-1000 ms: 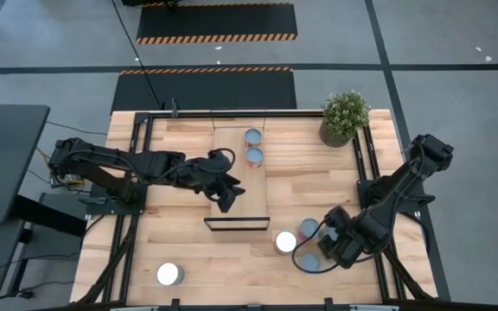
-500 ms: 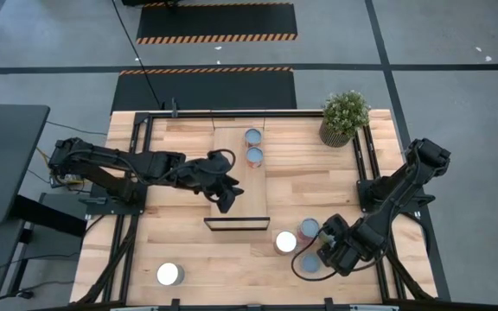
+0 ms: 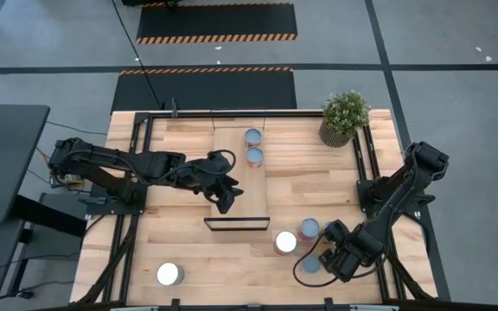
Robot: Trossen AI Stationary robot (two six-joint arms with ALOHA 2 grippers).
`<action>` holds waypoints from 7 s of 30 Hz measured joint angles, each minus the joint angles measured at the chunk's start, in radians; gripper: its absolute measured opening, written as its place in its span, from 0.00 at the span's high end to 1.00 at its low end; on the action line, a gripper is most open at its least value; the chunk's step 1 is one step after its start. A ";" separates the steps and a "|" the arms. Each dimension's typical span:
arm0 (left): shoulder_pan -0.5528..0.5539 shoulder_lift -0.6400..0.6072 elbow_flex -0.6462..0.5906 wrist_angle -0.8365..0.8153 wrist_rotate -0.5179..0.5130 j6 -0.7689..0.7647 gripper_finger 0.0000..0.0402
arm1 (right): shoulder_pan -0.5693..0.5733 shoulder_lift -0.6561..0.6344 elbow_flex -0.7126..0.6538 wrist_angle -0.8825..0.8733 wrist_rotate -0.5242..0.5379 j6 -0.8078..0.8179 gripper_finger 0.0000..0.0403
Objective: Pick and place cans onto a shelf
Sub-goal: Put the blue can on the shelf
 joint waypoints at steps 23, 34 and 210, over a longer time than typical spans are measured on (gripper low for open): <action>-0.001 0.000 0.000 -0.005 0.004 0.003 0.54 | -0.003 -0.032 -0.004 -0.040 -0.029 -0.080 0.22; 0.005 0.000 0.000 -0.003 -0.004 0.028 0.54 | -0.074 -0.198 -0.003 -0.433 0.018 -0.119 0.20; 0.561 -0.009 -0.800 0.993 -0.210 0.368 0.65 | -1.328 0.542 1.017 -0.021 -0.015 -2.262 0.07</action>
